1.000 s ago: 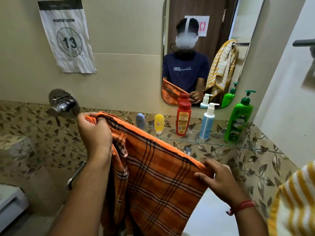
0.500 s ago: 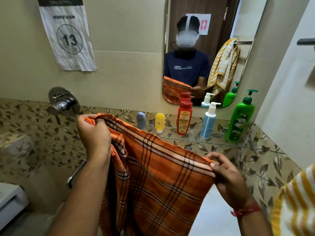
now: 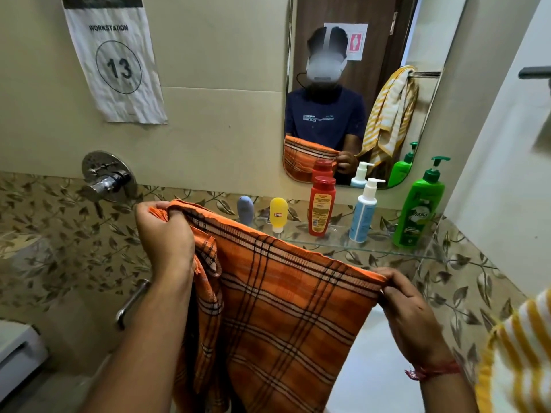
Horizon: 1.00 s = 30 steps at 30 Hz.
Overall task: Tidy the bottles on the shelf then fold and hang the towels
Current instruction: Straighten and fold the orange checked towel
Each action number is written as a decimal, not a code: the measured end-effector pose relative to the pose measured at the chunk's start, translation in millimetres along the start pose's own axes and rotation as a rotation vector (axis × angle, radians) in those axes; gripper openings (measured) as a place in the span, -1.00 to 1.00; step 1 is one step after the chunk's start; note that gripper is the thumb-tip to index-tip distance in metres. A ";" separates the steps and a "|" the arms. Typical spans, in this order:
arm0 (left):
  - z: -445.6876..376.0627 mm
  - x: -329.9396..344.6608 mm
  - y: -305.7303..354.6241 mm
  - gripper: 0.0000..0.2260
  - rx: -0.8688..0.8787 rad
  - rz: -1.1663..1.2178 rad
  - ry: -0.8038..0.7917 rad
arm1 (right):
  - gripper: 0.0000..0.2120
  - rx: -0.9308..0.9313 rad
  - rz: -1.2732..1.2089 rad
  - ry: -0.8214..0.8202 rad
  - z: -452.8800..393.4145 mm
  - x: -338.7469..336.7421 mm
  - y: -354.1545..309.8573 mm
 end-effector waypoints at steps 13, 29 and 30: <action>1.0 -2.9 -11.4 -0.80 -0.035 -0.037 0.009 | -0.53 -0.100 0.926 -0.308 -3.1 -1.8 3.3; -6.1 -5.9 -16.6 -0.77 -0.050 -0.041 0.002 | -0.84 -0.098 0.504 0.055 -14.5 -40.0 -36.1; -7.1 -6.0 -16.8 -0.77 -0.046 -0.045 0.006 | -0.84 -0.094 0.531 0.045 -15.1 -40.5 -37.0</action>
Point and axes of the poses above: each hand's wrist, its own z-axis away from the middle knuckle, its own x-axis out of the palm, y = z × x, the point moved 10 cm from there along -z, towards the middle knuckle, and after that the axes turned 4 degrees about y, right-handed, at the moved point
